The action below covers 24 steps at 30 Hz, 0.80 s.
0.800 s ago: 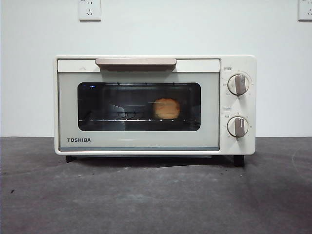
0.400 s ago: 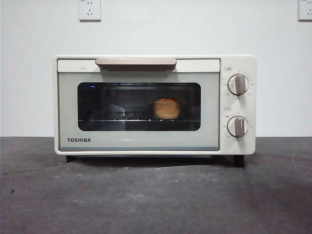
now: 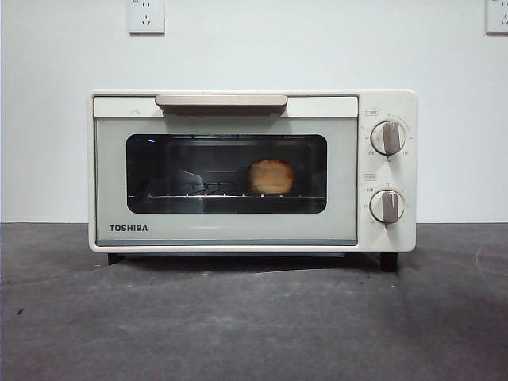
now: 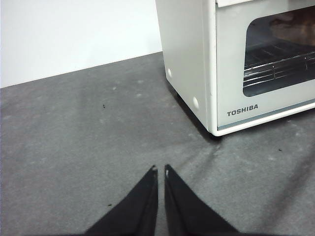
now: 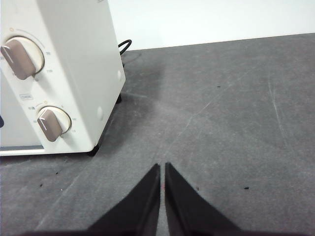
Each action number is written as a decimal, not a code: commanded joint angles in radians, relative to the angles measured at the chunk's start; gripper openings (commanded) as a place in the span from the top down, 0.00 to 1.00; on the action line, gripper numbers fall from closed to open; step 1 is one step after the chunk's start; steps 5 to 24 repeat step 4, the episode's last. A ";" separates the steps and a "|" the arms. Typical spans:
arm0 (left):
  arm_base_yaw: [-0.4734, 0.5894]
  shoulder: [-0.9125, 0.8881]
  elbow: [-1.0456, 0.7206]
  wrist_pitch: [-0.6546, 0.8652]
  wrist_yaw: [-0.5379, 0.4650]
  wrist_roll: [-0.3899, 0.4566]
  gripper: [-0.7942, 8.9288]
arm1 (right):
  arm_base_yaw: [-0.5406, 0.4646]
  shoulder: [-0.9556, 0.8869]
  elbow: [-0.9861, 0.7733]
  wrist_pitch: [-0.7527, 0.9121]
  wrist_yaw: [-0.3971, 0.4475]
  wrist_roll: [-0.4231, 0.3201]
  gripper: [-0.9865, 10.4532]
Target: The left arm flap open the oven, the right arm pick bread and place it into oven, the left arm flap close the oven
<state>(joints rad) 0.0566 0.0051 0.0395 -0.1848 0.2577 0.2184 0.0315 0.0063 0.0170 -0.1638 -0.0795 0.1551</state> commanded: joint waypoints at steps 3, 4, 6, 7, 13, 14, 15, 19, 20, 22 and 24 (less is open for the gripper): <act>0.002 -0.002 -0.018 -0.009 -0.002 -0.002 0.89 | -0.001 -0.003 -0.007 0.010 0.001 0.010 0.90; 0.002 -0.002 -0.018 -0.009 -0.002 -0.002 0.89 | -0.001 -0.003 -0.007 0.010 0.001 0.010 0.90; 0.002 -0.002 -0.018 -0.009 -0.002 -0.002 0.89 | -0.001 -0.003 -0.007 0.010 0.001 0.010 0.90; 0.002 -0.002 -0.018 -0.009 -0.002 -0.002 0.89 | -0.001 -0.003 -0.007 0.010 0.001 0.010 0.90; 0.002 -0.002 -0.018 -0.009 -0.002 -0.002 0.89 | -0.001 -0.003 -0.007 0.010 0.001 0.010 0.90; 0.002 -0.002 -0.018 -0.009 -0.002 -0.002 0.89 | -0.001 -0.003 -0.007 0.010 0.001 0.010 0.90; 0.002 -0.002 -0.018 -0.009 -0.002 -0.002 0.89 | -0.001 -0.003 -0.007 0.010 0.001 0.010 0.90; 0.002 -0.002 -0.018 -0.009 -0.002 -0.002 0.89 | -0.001 -0.003 -0.007 0.010 0.001 0.010 0.90; 0.002 -0.002 -0.018 -0.009 -0.002 -0.002 0.89 | -0.001 -0.003 -0.007 0.010 0.001 0.010 0.90; 0.002 -0.002 -0.018 -0.009 -0.002 -0.002 0.89 | -0.001 -0.003 -0.007 0.010 0.001 0.010 0.90; 0.002 -0.002 -0.018 -0.009 -0.002 -0.002 0.89 | -0.001 -0.003 -0.007 0.010 0.001 0.010 0.90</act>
